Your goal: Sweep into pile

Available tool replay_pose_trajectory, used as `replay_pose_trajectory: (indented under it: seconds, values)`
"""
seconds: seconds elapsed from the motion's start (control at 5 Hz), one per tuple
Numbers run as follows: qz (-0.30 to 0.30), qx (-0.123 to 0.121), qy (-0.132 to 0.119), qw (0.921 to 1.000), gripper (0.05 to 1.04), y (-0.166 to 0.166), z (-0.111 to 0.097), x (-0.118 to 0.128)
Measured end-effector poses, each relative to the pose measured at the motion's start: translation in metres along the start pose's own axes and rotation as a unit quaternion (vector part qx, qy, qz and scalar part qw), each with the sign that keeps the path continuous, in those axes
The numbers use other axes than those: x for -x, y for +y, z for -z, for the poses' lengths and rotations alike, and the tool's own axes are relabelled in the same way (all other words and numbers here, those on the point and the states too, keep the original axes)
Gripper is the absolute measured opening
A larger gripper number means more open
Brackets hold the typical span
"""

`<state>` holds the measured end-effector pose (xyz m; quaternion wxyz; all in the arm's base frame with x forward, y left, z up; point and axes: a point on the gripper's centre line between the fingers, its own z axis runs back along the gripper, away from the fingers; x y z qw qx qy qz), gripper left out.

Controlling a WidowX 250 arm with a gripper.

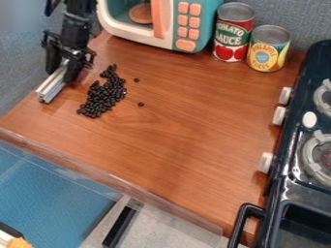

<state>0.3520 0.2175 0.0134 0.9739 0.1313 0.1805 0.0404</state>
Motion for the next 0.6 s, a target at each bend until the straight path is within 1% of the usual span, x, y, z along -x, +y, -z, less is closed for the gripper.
replay_pose_trajectory:
  seconds: [0.2, 0.4, 0.6]
  values:
    - [-0.017, -0.036, -0.027, 0.9988, 0.985, 0.004, -0.002, 0.006]
    - [-0.019, -0.028, -0.066, 0.9972, 1.006, 0.009, -0.011, 0.013]
    - [-0.053, -0.006, -0.112, 0.9922, 1.001, 0.044, -0.027, 0.028]
